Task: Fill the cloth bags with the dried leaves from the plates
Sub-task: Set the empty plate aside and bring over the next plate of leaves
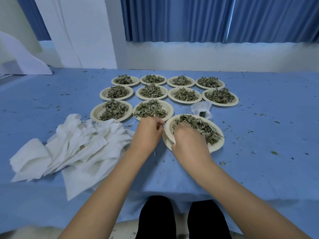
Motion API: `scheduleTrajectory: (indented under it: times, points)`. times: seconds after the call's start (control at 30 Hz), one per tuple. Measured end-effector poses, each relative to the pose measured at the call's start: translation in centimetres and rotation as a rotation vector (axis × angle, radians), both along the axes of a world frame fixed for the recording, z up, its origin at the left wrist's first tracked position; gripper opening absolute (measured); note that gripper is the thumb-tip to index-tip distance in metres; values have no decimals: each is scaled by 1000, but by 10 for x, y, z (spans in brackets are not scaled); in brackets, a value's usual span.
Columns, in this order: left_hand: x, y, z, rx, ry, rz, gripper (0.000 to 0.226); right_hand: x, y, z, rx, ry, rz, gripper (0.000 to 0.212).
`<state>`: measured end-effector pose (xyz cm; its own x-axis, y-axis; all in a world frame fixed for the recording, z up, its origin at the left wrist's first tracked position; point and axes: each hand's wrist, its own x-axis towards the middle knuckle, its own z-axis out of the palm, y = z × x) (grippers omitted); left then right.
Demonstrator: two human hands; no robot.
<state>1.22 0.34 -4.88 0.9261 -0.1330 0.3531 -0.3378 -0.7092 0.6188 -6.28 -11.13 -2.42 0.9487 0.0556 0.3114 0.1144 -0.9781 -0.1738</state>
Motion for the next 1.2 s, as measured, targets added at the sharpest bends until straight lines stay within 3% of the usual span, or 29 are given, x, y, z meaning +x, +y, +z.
scheduleTrajectory:
  times: [0.1, 0.17, 0.23, 0.3, 0.53, 0.6, 0.73, 0.83, 0.97, 1.07, 1.2]
  points:
    - [-5, 9, -3, 291, 14, 110, 28, 0, 2, -9, 18, 42, 35, 26]
    - [-9, 15, -5, 520, 42, 156, 15, 2, 3, -14, 89, 107, 71, 31]
    - [-10, 18, -5, 681, 136, 152, 14, 5, 2, -16, 168, 138, 93, 19]
    - [-9, 19, -6, 717, 235, 131, 16, 8, -2, -18, 228, 149, 106, 15]
    - [-8, 22, -5, 694, 253, 264, 15, 21, -9, -25, 210, 179, 97, 30]
    - [-8, 23, -4, 671, 257, 299, 31, 24, -11, -28, 201, 221, 88, 33]
    - [-11, 21, 2, 656, 264, 272, 18, 26, -17, -30, 241, 253, 93, 42]
    - [-11, 22, 4, 593, 211, 301, 22, 23, -19, -26, 216, 253, 118, 37]
    - [-6, 24, 8, 400, -75, 345, 11, 24, -24, -8, 307, 108, 127, 18]
    - [0, 27, 9, 267, -49, 303, 12, 33, -24, 6, 455, 47, 185, 7]
    - [5, 30, 7, 161, -2, 272, 11, 58, 0, -1, 286, 204, 375, 17]
